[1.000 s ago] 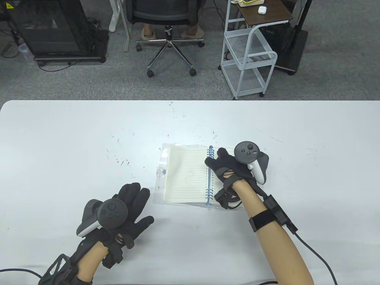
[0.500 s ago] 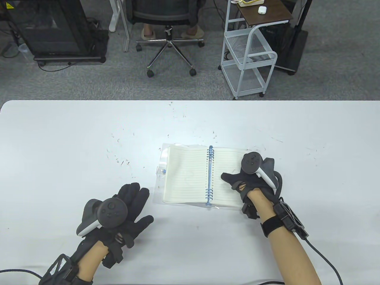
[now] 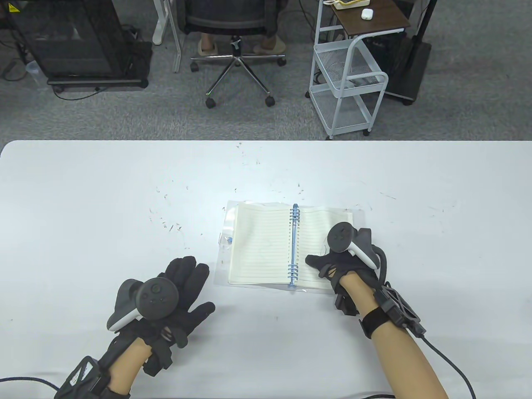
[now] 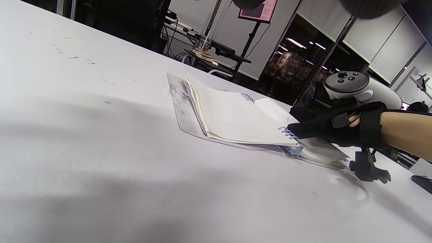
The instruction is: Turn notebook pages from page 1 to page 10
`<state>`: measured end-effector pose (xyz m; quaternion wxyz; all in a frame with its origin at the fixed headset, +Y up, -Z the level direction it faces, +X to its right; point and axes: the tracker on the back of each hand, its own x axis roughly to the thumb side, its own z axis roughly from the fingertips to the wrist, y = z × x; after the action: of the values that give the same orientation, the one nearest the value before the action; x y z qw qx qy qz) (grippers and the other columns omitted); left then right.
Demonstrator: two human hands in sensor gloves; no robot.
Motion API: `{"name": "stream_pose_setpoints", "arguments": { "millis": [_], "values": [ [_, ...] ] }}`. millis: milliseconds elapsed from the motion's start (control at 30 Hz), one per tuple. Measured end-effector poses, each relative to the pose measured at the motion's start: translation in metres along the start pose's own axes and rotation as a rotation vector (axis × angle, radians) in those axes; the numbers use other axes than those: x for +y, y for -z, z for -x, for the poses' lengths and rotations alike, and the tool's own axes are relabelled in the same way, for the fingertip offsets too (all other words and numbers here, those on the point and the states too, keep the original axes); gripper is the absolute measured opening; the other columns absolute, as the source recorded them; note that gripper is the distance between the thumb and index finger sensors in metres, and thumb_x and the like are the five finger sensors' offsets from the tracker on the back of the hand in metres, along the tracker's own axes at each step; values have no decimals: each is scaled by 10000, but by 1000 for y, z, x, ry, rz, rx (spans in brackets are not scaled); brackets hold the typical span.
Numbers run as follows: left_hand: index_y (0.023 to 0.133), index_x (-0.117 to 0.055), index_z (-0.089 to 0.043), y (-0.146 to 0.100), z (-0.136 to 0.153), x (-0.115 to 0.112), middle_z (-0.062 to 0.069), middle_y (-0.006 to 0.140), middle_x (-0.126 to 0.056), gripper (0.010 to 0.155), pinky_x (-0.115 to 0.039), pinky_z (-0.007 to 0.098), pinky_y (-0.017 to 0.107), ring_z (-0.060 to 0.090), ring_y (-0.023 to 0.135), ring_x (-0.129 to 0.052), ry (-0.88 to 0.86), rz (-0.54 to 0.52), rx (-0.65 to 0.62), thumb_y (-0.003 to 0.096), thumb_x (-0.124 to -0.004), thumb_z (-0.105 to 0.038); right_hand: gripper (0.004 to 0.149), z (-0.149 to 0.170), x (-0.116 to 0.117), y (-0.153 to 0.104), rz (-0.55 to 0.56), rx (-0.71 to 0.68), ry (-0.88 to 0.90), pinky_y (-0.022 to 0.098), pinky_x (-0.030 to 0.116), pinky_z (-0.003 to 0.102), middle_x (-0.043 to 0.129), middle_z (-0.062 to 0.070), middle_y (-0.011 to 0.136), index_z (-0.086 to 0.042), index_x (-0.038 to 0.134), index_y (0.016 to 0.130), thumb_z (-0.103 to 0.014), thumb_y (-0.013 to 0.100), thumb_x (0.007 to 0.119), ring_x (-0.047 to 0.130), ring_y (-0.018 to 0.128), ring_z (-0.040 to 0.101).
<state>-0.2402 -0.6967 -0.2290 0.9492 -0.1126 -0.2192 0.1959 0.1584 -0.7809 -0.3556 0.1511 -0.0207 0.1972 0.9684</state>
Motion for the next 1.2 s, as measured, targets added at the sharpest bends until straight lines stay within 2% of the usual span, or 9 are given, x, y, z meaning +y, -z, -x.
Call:
{"name": "stream_pose_setpoints", "arguments": {
  "millis": [200,300,433,600,667,767,900,1067,1200],
  "values": [
    [1135,-364,-244,0,0,0,128,1180,-228,857,-336,708,734,486,1127,-219,-2,-6,5,450,-629,-687,985,-15,-7,-6,48,-46,12,578,261,783,276,259,1054,-82,67,952,-523,483,813,151,917,588],
    [1136,-365,-243,0,0,0,129,1180,-229,857,-336,708,734,488,1126,-219,-2,-6,5,451,-629,-686,956,-20,-14,-10,55,-74,76,579,291,782,320,250,1057,-77,96,959,-489,485,816,216,916,611],
    [1136,-364,-243,0,0,1,129,1180,-228,857,-337,708,734,487,1127,-221,-3,-6,4,451,-629,-686,950,-23,-24,-14,45,-111,227,581,378,776,334,249,1056,-81,114,965,-508,486,815,346,902,655],
    [1135,-365,-244,0,1,0,130,1180,-229,861,-341,708,733,489,1127,-230,-5,-7,1,447,-630,-688,948,-15,-40,-20,46,-129,405,558,571,742,294,256,1051,-100,135,977,-556,488,808,598,851,671],
    [1136,-366,-241,0,1,1,132,1180,-229,858,-341,709,732,492,1126,-232,-6,-10,-1,451,-629,-686,952,-9,-46,-21,65,-127,459,543,638,711,264,287,1037,-94,133,976,-556,488,807,700,825,631],
    [1136,-363,-245,-1,1,1,130,1180,-228,856,-341,709,733,492,1127,-230,-7,-9,-3,452,-628,-687,969,3,-54,-24,102,-109,590,525,717,637,249,408,959,-31,112,956,-535,493,798,819,778,518],
    [1136,-365,-243,-1,0,0,131,1180,-229,856,-342,709,732,492,1126,-231,-4,-7,-6,451,-629,-686,958,16,-62,-31,181,-39,790,501,768,583,285,455,912,23,113,931,-464,490,809,900,713,430],
    [1136,-365,-242,-1,0,0,129,1180,-228,857,-342,708,733,491,1127,-231,-4,-5,-6,452,-628,-686,900,24,-63,-35,231,34,878,422,867,495,512,422,882,59,209,924,-395,465,835,1032,572,305],
    [1135,-365,-243,-1,0,0,131,1180,-230,856,-342,708,733,492,1126,-231,-4,-7,-8,452,-629,-686,844,24,-63,-37,226,43,928,348,922,430,736,324,814,79,300,916,-350,450,858,1101,435,203]
  ]
}}
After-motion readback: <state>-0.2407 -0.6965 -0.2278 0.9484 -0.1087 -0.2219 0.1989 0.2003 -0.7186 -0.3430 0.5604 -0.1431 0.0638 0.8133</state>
